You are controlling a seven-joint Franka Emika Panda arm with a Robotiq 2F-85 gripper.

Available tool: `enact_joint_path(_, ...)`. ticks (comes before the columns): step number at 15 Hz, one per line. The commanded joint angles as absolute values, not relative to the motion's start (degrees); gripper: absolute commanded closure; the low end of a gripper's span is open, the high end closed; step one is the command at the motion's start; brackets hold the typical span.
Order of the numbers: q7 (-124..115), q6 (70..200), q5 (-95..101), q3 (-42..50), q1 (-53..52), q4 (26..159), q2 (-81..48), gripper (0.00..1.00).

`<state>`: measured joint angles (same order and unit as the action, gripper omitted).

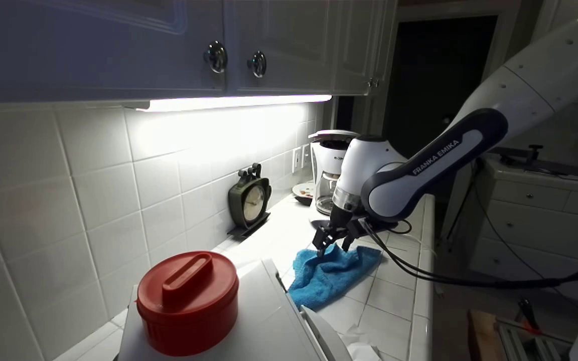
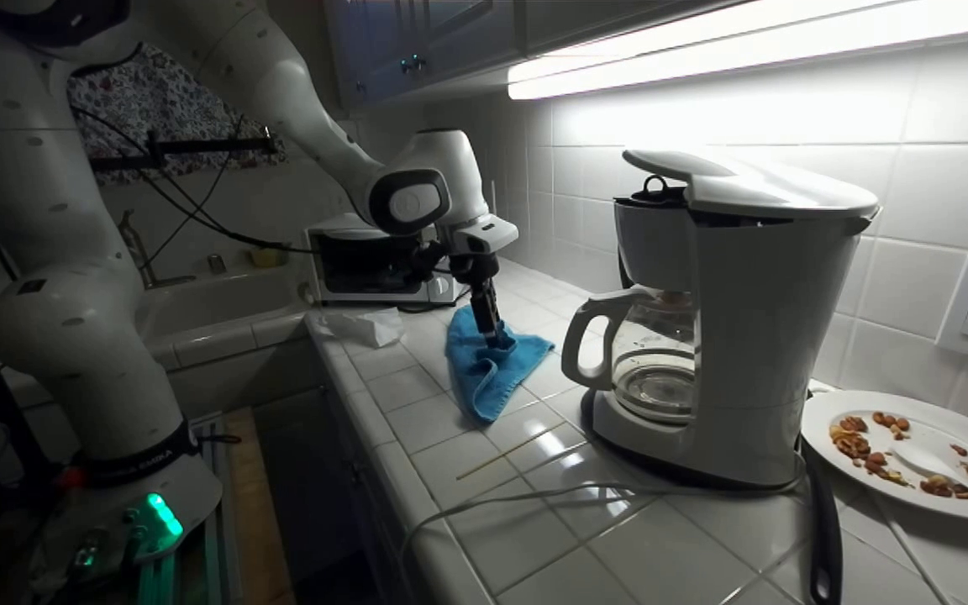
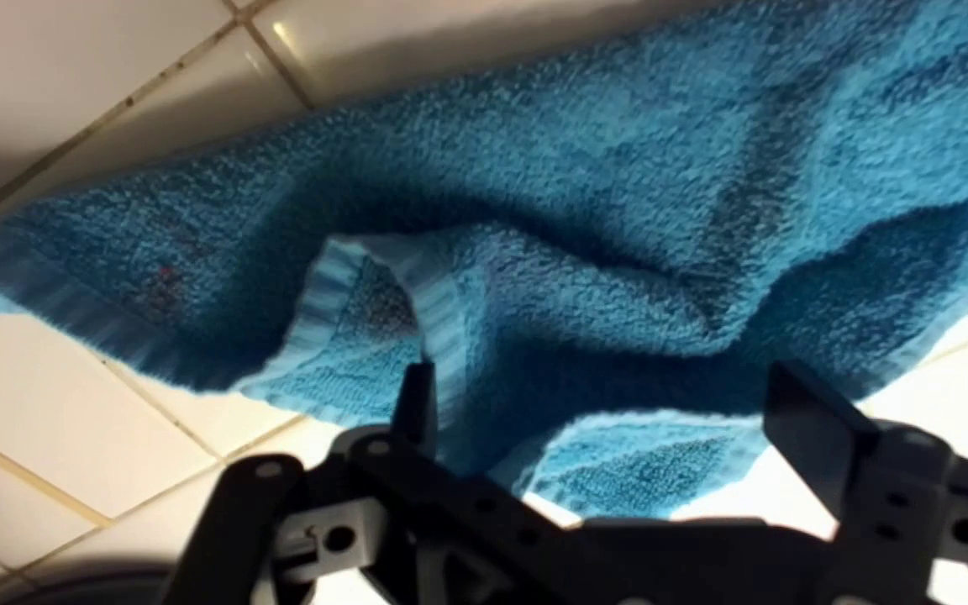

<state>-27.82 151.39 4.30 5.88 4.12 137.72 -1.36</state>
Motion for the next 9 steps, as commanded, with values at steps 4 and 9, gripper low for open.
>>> enact_joint_path(4, -29.99, 157.95, 5.42, 6.68, 4.1, 136.12, -4.68, 0.0)
enact_joint_path(9, -31.3, 158.9, 6.88, 7.46, 3.55, 135.23, -5.27, 0.41)
